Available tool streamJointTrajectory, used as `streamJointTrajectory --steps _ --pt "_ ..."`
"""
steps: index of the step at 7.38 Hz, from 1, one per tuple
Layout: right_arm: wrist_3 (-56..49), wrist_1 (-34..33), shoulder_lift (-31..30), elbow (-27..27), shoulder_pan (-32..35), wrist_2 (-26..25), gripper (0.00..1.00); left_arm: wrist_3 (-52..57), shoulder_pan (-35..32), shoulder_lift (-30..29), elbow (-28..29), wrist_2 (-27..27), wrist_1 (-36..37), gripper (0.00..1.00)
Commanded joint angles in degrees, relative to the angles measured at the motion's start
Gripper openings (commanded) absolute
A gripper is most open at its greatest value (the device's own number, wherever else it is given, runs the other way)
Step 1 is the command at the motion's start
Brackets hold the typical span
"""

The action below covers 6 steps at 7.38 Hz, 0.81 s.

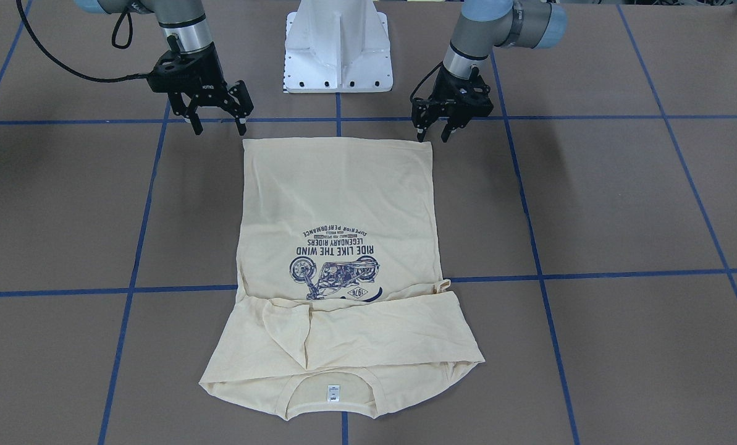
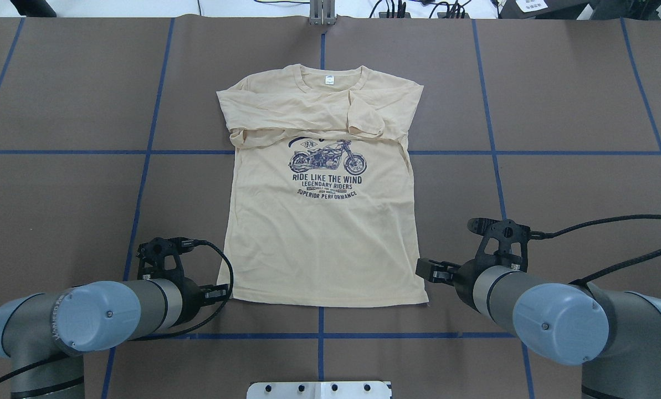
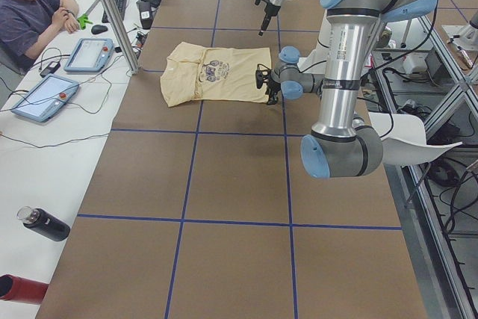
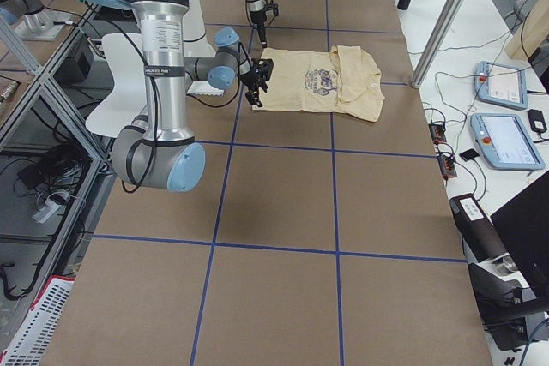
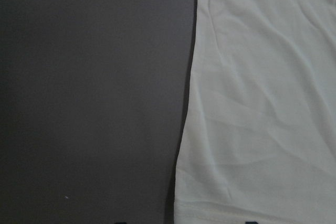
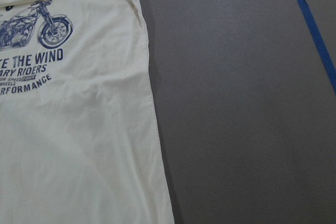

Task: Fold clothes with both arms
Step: 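Lower both grippers and grasp the two hem corners nearest the robot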

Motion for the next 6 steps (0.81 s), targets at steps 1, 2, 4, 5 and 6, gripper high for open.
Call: streamJointTrajectory --steps 1,2,4,5,6 --pt "0.03 -0.02 0.00 -0.02 -0.21 -0.40 0.99 -0.35 0.33 -0.58 0.60 -0.24 -0.02 0.37" --pt "0.03 -0.02 0.00 -0.02 -0.21 -0.49 0.99 -0.26 0.33 -0.67 0.60 -0.25 -0.02 0.37" --pt "0.03 -0.02 0.00 -0.19 -0.48 -0.67 1.00 -0.17 0.42 -1.11 2.00 -0.60 0.07 0.37" --pt "0.03 -0.02 0.00 -0.28 -0.74 -1.10 1.00 -0.08 0.50 -1.46 2.62 -0.60 0.07 0.37" --pt "0.03 -0.02 0.00 -0.28 -0.92 -1.11 1.00 -0.08 0.50 -1.46 2.62 -0.60 0.07 0.37"
